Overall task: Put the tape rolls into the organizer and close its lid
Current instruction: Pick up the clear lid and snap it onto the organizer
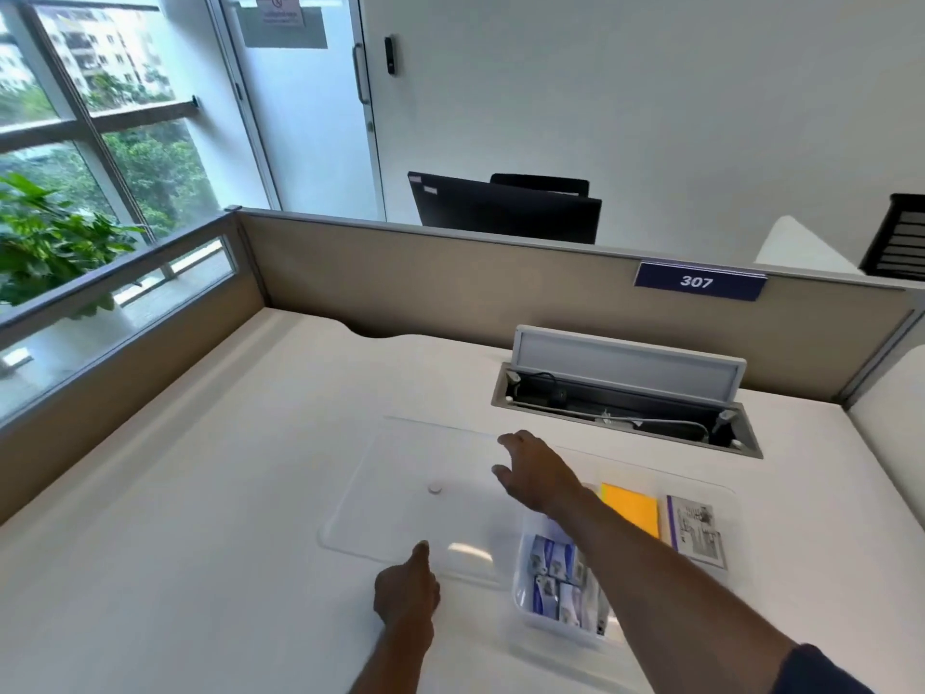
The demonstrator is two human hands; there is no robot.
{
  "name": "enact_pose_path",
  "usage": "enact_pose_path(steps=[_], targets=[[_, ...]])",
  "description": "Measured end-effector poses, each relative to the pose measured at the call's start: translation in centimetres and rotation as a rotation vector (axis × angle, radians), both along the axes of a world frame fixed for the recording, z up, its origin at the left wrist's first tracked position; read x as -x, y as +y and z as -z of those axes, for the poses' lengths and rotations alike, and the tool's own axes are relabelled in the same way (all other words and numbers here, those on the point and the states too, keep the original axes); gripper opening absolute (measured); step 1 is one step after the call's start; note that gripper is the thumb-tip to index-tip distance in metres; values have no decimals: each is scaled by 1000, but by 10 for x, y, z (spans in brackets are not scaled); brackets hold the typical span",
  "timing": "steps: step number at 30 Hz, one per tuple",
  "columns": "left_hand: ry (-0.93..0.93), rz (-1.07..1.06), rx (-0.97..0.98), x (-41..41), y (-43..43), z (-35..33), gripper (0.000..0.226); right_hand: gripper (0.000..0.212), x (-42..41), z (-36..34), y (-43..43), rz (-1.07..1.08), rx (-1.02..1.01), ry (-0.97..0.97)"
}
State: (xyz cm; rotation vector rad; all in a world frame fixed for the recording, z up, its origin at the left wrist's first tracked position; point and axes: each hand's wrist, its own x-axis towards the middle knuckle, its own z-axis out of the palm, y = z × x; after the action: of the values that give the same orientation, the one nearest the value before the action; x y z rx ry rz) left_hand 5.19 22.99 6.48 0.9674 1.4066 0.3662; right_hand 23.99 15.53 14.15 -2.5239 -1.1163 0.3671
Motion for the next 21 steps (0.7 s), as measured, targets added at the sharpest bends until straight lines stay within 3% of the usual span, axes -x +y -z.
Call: enact_pose_path(steps=[8,12,21], targets=[[-38,29,197,3,40,4,31,44,-21,19,69,-17,269,6],[-32,72,241,6,50,10,22,30,-30,30,91,-8,303,30],[1,160,253,0,62,10,18,31,-44,50,113,1,376,81]])
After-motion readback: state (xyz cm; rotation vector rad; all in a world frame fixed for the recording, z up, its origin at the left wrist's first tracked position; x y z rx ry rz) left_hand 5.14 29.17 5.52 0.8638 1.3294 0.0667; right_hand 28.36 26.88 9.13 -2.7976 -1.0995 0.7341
